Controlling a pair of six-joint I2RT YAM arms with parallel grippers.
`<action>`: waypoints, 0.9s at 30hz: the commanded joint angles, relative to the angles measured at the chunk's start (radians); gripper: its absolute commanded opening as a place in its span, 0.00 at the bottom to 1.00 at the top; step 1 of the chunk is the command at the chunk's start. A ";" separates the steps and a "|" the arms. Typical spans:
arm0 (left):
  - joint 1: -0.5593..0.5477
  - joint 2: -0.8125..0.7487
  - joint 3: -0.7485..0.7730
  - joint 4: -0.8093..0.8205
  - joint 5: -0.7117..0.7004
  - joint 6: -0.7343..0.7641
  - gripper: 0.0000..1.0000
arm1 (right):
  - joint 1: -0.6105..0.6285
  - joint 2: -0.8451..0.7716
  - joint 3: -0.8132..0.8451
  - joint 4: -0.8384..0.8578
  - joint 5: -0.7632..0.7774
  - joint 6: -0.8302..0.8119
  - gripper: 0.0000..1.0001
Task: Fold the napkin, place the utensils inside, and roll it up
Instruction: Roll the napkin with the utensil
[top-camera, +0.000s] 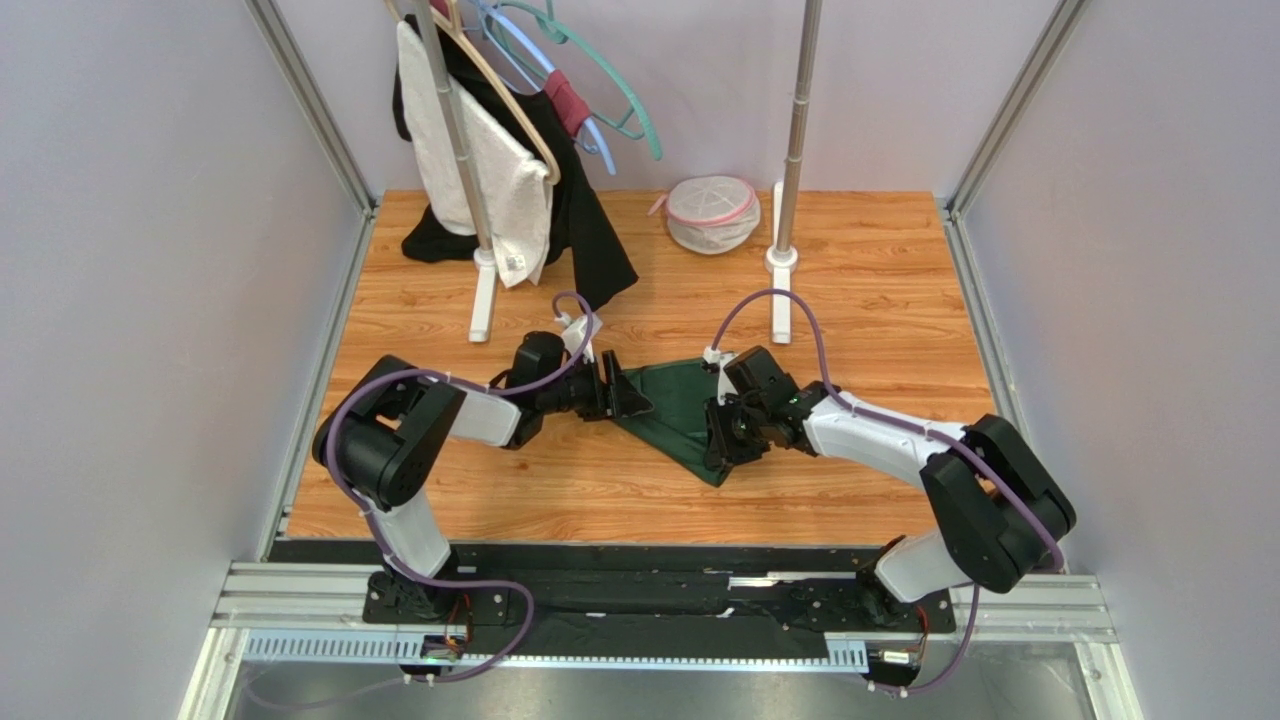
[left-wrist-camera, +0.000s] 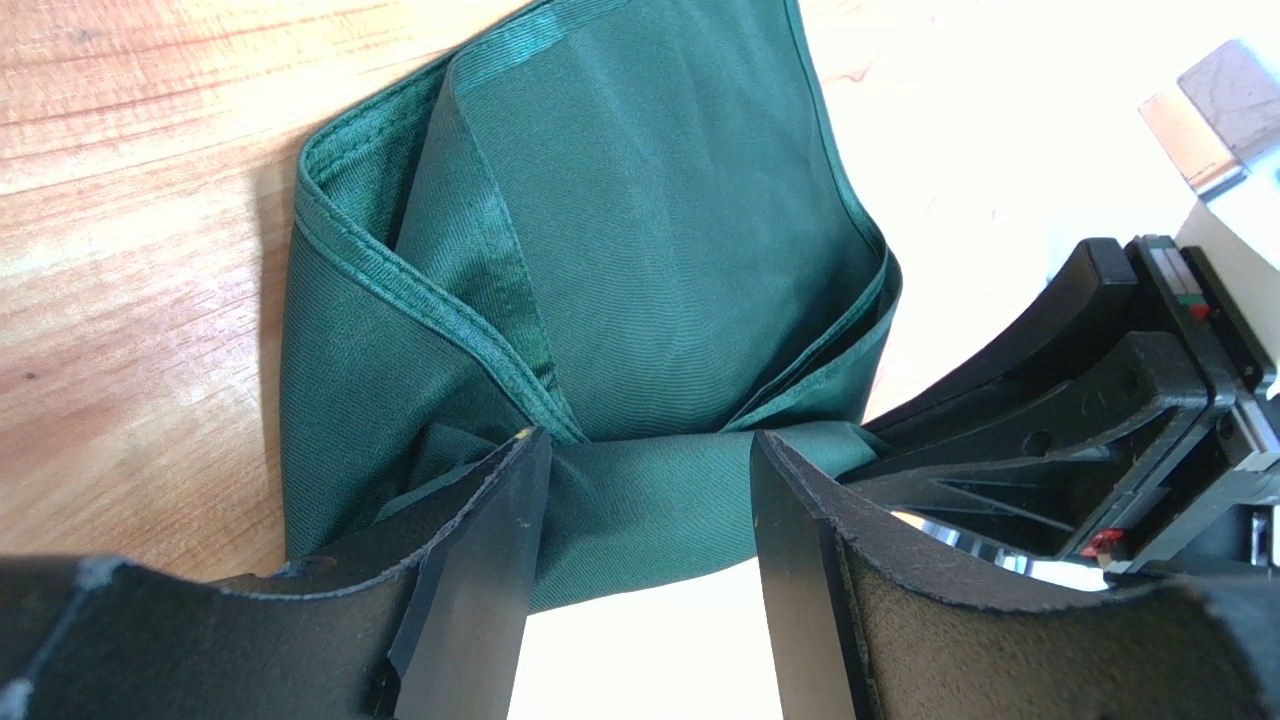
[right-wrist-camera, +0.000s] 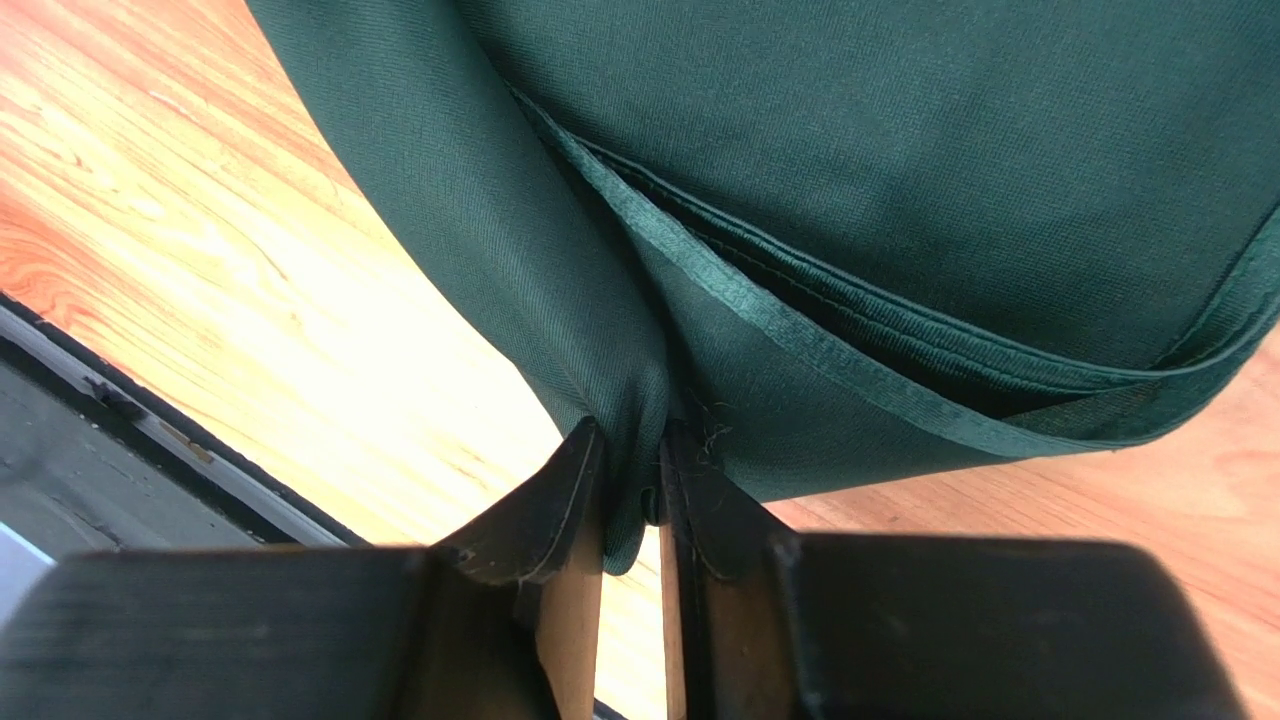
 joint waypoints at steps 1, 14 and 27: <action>0.002 0.009 0.015 -0.140 -0.061 0.040 0.62 | 0.002 0.023 -0.050 -0.068 0.023 0.033 0.23; 0.002 0.004 0.116 -0.382 -0.040 0.078 0.62 | 0.183 -0.100 0.181 -0.047 0.297 -0.161 0.55; 0.002 0.008 0.194 -0.549 -0.027 0.092 0.62 | 0.403 0.155 0.180 0.234 0.527 -0.323 0.54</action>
